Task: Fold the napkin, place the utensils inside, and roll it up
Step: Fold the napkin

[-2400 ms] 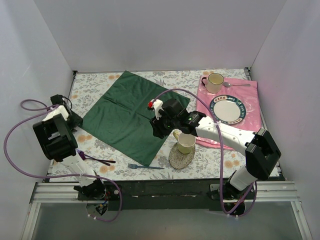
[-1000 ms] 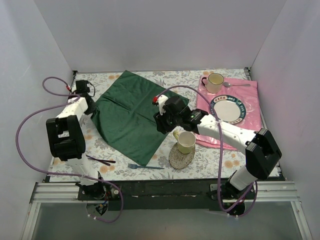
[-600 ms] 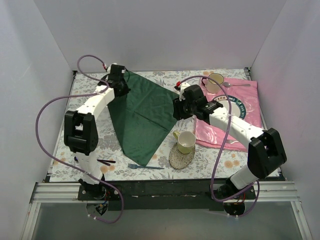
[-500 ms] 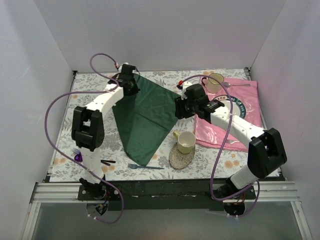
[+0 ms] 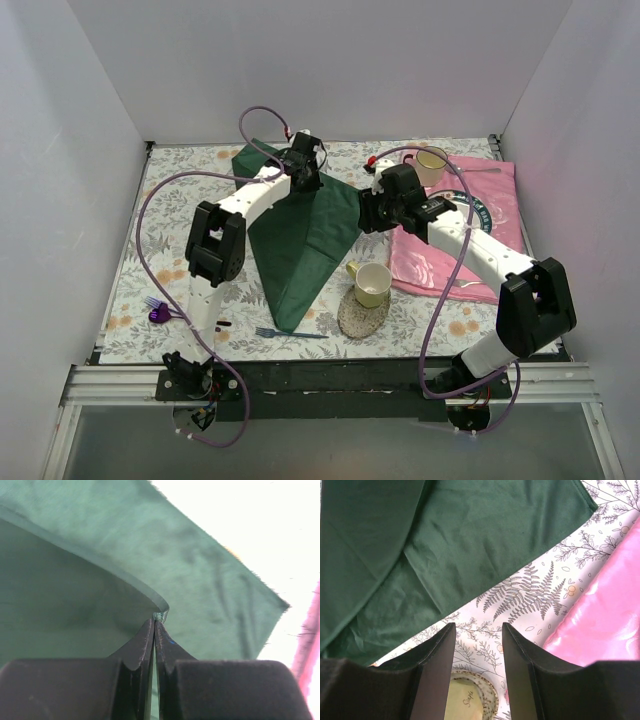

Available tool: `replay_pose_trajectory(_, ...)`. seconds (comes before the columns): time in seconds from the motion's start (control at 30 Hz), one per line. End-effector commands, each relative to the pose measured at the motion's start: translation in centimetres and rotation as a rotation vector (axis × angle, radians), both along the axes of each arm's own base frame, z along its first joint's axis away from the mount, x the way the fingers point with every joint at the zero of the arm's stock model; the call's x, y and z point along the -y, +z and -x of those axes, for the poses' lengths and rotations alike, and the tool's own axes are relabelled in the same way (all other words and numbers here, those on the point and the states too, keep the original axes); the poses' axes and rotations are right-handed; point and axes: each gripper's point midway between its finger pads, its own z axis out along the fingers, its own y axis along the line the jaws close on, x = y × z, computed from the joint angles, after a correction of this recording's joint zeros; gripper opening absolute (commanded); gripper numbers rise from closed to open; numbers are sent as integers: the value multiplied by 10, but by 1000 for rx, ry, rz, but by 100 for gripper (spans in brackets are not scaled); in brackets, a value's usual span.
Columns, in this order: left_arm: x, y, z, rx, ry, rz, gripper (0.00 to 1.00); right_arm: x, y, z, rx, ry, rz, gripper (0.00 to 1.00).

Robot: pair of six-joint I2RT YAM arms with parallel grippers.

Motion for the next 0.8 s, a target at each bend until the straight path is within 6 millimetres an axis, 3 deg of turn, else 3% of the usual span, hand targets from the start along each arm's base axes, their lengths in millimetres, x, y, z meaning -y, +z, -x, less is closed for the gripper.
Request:
replay_pose_trajectory(0.0, 30, 42, -9, 96, -48, 49, 0, 5, 15, -11, 34, -34, -29, 50)
replay_pose_trajectory(0.03, 34, 49, -11, 109, -52, 60, 0, 5, 14, -10, 29, -35, -31, 50)
replay_pose_trajectory(0.23, 55, 41, -10, 116, -101, 57, 0, 14, 10, -14, 14, -75, -38, 50)
replay_pose_trajectory(0.5, 91, 56, -2, 196, -196, 34, 0, 23, 9, -16, 12, -99, -53, 50)
replay_pose_trajectory(0.77, 108, 45, 11, 184, -256, 22, 0, 28, 11, -17, 18, -109, -57, 50)
